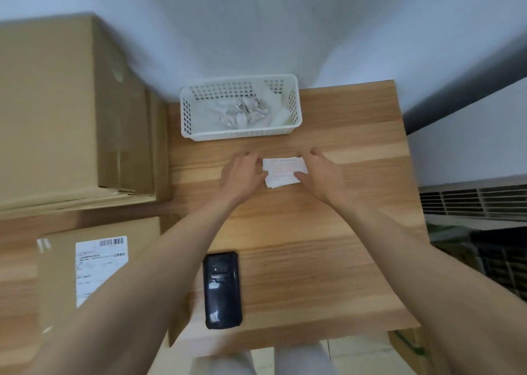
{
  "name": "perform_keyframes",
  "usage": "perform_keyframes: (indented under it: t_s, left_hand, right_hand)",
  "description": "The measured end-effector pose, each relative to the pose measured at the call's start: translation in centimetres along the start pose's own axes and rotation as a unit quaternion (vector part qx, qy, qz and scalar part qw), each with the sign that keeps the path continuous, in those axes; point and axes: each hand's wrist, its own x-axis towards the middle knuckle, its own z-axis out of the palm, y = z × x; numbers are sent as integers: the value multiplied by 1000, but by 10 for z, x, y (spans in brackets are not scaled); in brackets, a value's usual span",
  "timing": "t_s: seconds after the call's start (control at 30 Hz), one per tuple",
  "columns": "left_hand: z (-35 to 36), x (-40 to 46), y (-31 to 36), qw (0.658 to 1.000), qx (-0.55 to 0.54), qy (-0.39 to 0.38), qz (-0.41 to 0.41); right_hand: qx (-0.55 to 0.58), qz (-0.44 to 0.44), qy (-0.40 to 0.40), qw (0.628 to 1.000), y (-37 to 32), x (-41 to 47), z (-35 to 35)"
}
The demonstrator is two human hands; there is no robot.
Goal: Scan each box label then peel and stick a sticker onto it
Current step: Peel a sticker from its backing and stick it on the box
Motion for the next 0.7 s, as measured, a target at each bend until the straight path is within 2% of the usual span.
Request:
perform_keyframes:
  t_s: [0.23, 0.47, 0.7]
  left_hand:
    - [12, 18, 6, 1000, 0, 3, -1]
    - [12, 16, 8, 997, -69, 27, -3]
    - [9, 11, 2, 997, -68, 35, -8]
  right_hand:
    - [-12, -7, 17, 1000, 8, 19, 11]
    - [5, -16, 35, 999, 8, 18, 11]
    - [31, -24, 53, 998, 8, 14, 17]
